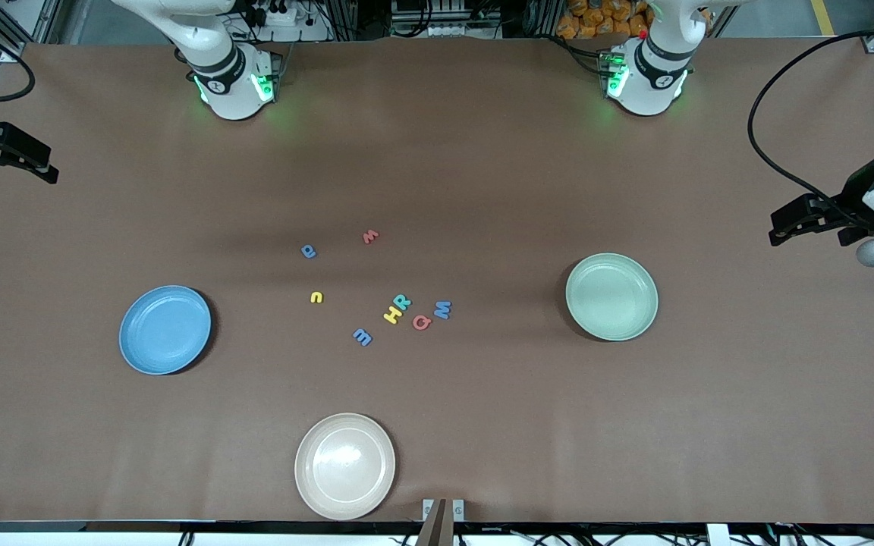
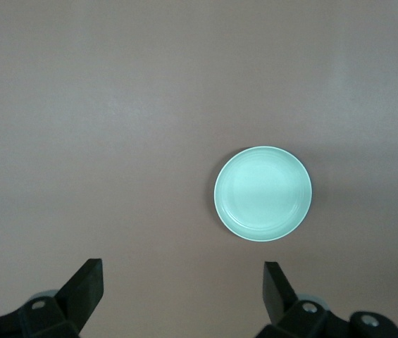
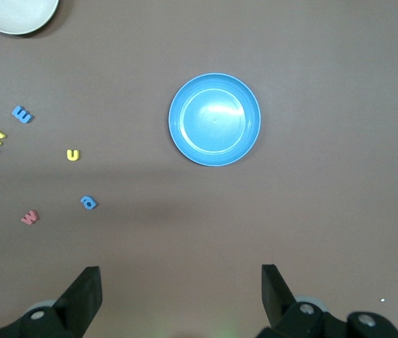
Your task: Sort upper and lower case letters into plates
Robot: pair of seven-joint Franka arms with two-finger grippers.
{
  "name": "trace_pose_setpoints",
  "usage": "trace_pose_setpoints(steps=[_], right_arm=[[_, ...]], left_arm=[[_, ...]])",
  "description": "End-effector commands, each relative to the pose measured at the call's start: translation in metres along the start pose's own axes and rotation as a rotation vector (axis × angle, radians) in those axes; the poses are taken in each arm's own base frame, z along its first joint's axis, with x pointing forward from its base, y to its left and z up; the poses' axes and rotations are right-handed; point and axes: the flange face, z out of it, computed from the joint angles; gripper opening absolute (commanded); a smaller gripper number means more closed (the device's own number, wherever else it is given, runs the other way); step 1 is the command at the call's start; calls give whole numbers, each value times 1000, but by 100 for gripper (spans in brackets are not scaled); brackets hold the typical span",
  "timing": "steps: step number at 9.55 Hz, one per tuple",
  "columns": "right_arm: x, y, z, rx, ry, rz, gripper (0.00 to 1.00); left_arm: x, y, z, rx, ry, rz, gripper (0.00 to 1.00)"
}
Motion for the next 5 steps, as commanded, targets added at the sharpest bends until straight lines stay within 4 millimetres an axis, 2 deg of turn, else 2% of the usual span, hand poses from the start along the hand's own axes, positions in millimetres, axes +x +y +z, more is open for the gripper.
trace_pose_setpoints(steps=[1, 3, 5], right_arm=[[-9, 0, 0, -2, 0, 15, 100], [-9, 0, 0, -4, 0, 12, 100], [-9, -1, 0, -3, -2, 13, 100]], left_arm=[[-3, -3, -4, -7, -3, 0, 100], [-4, 0, -4, -13, -3, 4, 100], [-1, 3, 4, -3, -18, 21, 100]])
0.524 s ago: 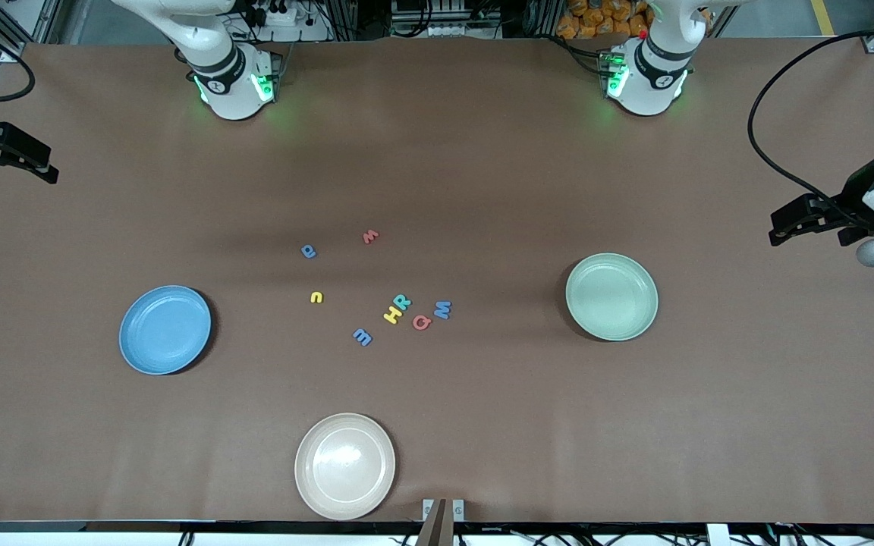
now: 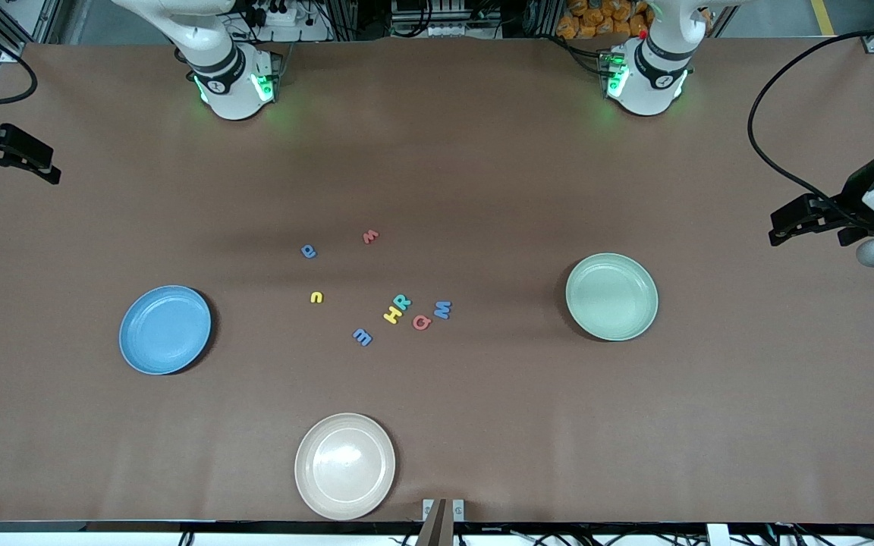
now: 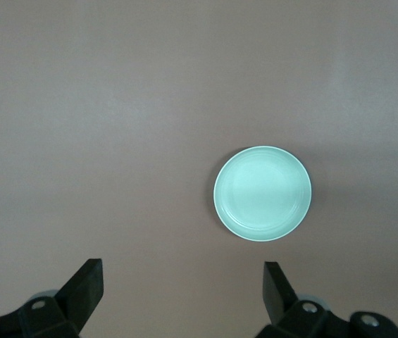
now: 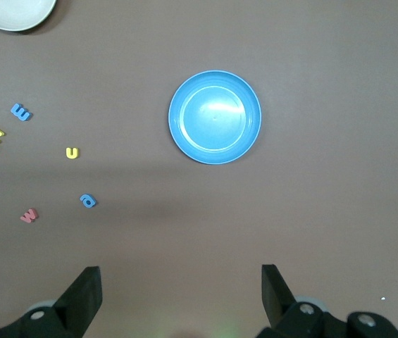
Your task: Sort upper and lower case letters into plates
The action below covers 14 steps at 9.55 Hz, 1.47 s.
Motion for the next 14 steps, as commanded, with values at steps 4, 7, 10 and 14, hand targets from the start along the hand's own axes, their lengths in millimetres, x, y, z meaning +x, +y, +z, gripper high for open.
trace_pose_setpoints(steps=[4, 7, 10, 14], right_arm=[[1, -24, 47, 43, -38, -22, 100], [14, -65, 128, 39, -31, 40, 100], [41, -136, 217, 32, -30, 121, 100], [69, -200, 329, 42, 8, 124, 100]], left_arm=[[24, 24, 85, -18, -146, 49, 100], [36, 171, 168, -57, -144, -12, 100], [20, 307, 246, -128, -90, -200, 100], [-31, 408, 303, -77, -26, 162, 100]])
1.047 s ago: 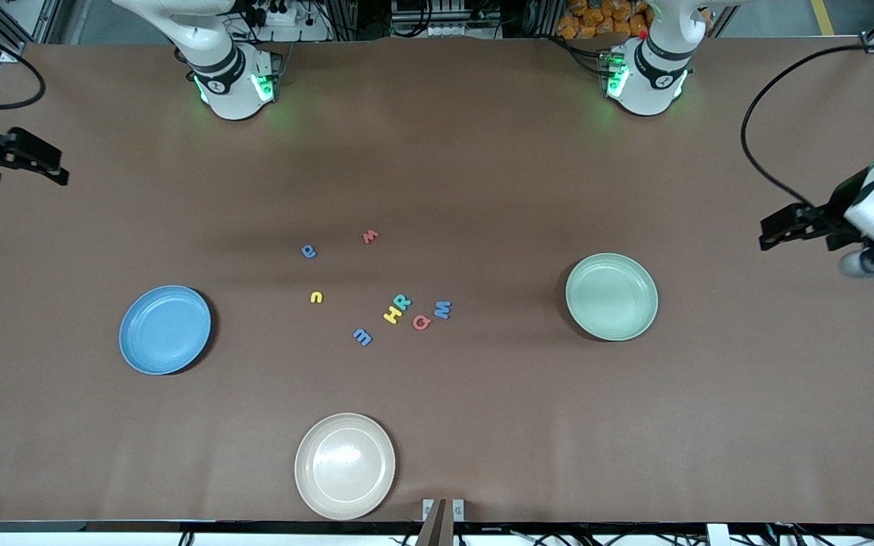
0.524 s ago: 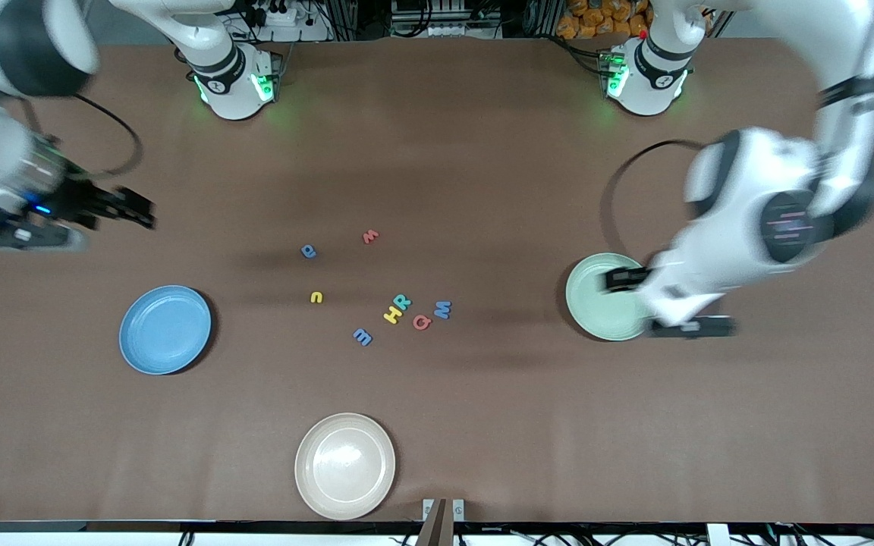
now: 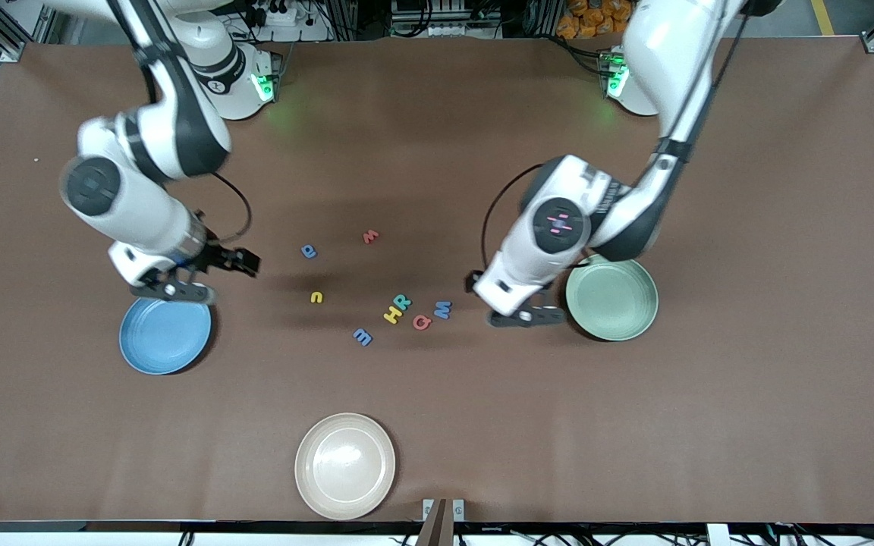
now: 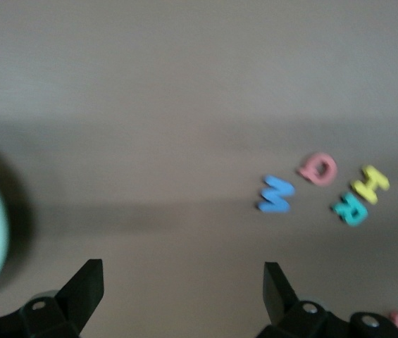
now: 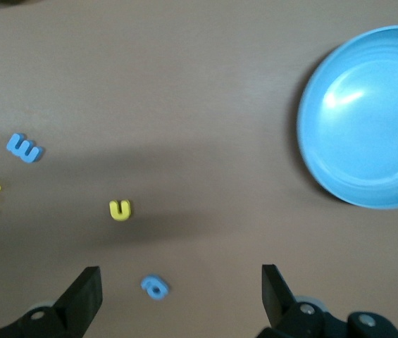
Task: Sort upper and lower case letters into plates
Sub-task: 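Grasp the u with the right gripper while the left gripper grasps the M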
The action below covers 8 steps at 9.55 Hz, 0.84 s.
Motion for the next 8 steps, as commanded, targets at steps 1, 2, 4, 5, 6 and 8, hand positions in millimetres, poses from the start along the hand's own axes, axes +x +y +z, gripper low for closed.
trace_pose_setpoints(steps=[1, 2, 4, 5, 6, 8], right_arm=[[8, -37, 66, 13, 31, 27, 100], [8, -52, 93, 26, 55, 28, 100], [3, -61, 115, 24, 44, 24, 100], [1, -63, 127, 19, 32, 19, 100], [0, -65, 140, 22, 33, 16, 100], [-6, -68, 163, 16, 9, 18, 100]], left_arm=[[-4, 33, 11, 6, 71, 144, 100], [-7, 47, 21, -2, 87, 153, 100], [-6, 60, 68, -16, 165, 182, 100], [0, 57, 84, -31, 202, 204, 100], [4, 58, 92, -47, 254, 297, 100], [10, 55, 99, -53, 311, 436, 100]])
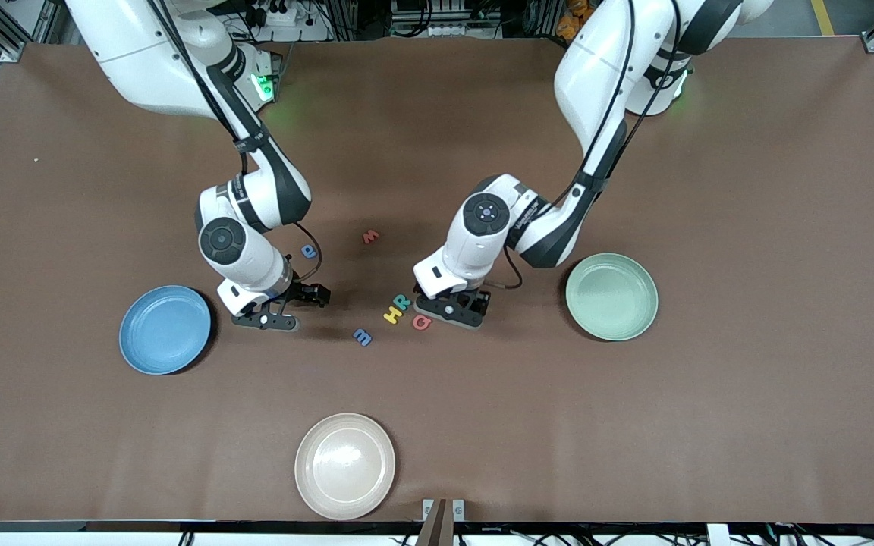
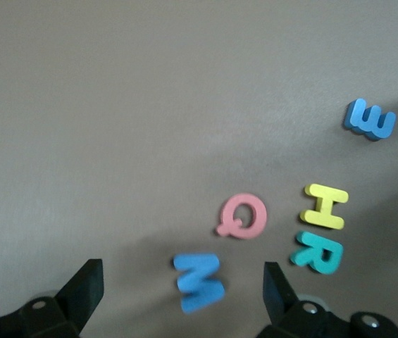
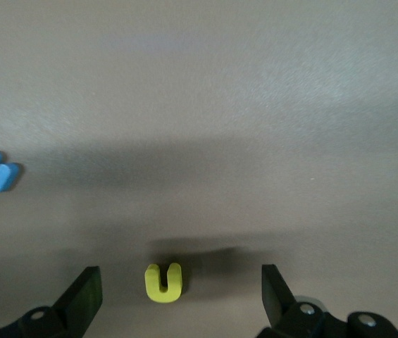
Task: Sort upper and lower case letters into plates
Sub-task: 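Grasp the u with the right gripper while the left gripper grasps the M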
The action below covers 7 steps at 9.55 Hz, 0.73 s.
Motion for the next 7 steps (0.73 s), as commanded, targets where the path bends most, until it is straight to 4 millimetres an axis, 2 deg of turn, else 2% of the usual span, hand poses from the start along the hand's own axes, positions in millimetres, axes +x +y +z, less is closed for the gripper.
trace_pose_setpoints(steps=[1, 2, 3, 7], right_arm=[[-4, -10, 18, 0, -12, 20, 100], [-5, -11, 19, -1, -13, 38, 100], [-11, -17, 25, -7, -23, 47, 100], [-21, -28, 29, -18, -42, 79, 100]], left_arm=[[6, 0, 8, 10, 44, 90, 100], [1, -5, 22, 18, 34, 89, 100], [-8, 5, 35, 13, 41, 95, 100], [-16, 14, 44, 37, 35, 58, 99]])
